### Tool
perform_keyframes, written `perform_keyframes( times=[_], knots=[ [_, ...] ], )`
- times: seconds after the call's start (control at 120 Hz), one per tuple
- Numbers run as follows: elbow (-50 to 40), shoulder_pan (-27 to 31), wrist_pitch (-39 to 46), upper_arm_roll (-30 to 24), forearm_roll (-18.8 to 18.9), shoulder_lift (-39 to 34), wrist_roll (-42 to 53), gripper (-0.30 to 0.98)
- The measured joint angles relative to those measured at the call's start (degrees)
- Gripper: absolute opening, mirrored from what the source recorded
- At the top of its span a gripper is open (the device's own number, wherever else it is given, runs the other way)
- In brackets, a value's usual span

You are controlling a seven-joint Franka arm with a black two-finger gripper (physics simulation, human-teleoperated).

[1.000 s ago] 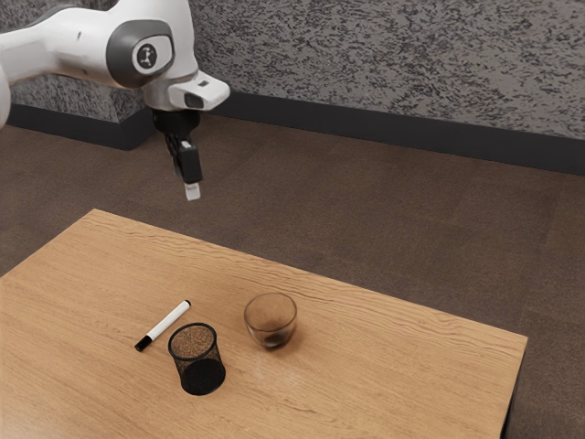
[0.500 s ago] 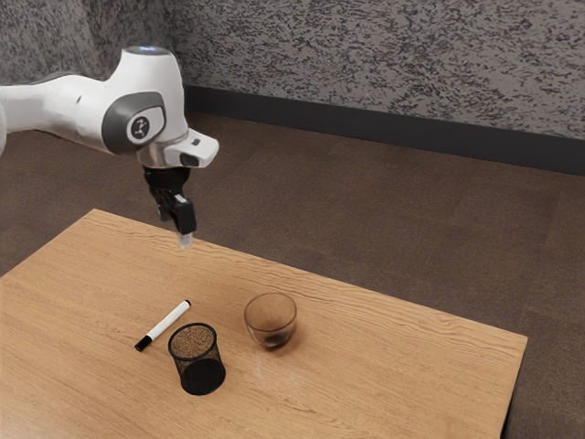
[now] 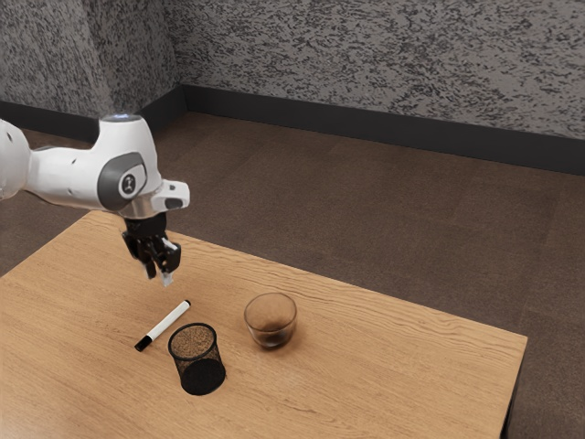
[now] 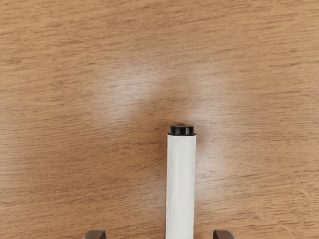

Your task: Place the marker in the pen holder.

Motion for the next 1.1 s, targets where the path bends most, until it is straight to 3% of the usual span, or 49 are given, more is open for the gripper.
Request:
perform_keyframes(
  times=[0.233, 0.708, 1.0, 1.1],
  knots=[
    [1.65, -1.12, 4.69, -0.24, -2.40, 6.91, -3.46, 0.19],
    [1.93, -1.26, 7.53, -0.27, -3.34, 11.36, -7.38, 0.17],
    [1.85, -1.33, 7.78, -0.40, -2.46, 10.76, -8.64, -0.03],
    [1.20, -2.63, 6.91, -1.43, -1.97, 3.61, -9.00, -0.06]
  ],
)
